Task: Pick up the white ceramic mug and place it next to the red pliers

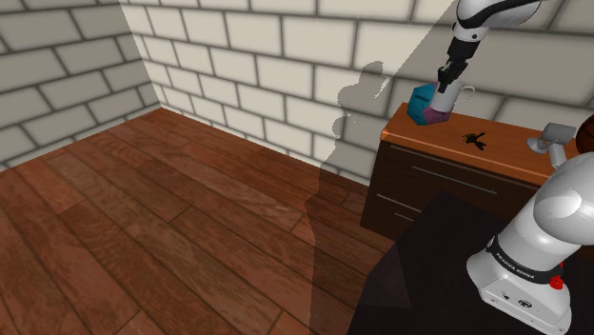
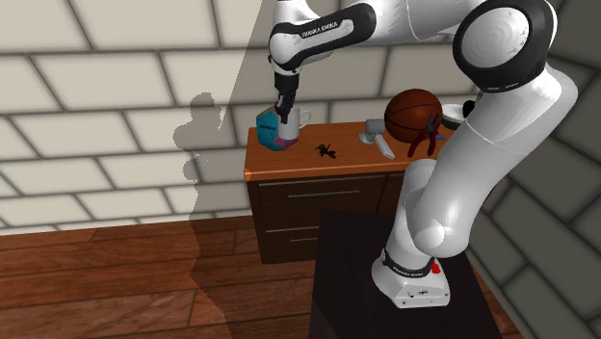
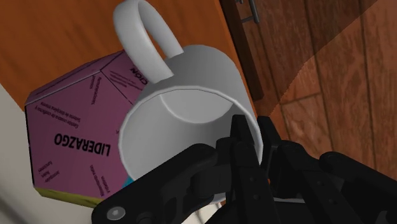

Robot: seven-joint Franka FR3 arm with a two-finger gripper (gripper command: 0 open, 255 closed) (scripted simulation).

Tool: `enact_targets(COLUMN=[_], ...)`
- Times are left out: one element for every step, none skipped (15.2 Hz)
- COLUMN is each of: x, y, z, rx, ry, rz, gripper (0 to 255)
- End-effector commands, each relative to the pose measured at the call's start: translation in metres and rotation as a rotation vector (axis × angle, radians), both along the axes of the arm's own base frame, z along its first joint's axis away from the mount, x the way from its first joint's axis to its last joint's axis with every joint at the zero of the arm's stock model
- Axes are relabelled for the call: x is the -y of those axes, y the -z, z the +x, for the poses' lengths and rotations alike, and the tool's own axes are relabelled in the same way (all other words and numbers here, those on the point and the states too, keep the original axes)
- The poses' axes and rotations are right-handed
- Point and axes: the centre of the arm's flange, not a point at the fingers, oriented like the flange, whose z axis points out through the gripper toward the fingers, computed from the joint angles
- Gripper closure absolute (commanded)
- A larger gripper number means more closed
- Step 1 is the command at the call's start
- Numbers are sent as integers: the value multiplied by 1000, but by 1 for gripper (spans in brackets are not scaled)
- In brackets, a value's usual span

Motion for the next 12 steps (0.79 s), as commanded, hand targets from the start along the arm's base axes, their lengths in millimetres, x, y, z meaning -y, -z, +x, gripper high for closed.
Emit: enact_targets(x=[0,0,0,0,0,0,0,0,0,0,0,0], y=[-11,-16,-22,-27,-32,-37,-43,-48,-53,-58,-64,-69], z=[0,0,0,0,0,0,0,0,0,0,0,0], rx=[0,0,0,0,0,0,0,0,0,0,0,0], ry=[0,0,0,0,0,0,0,0,0,0,0,0], rz=[0,0,0,0,0,0,0,0,0,0,0,0], gripper=[255,255,255,255,255,255,255,255,255,255,255,255])
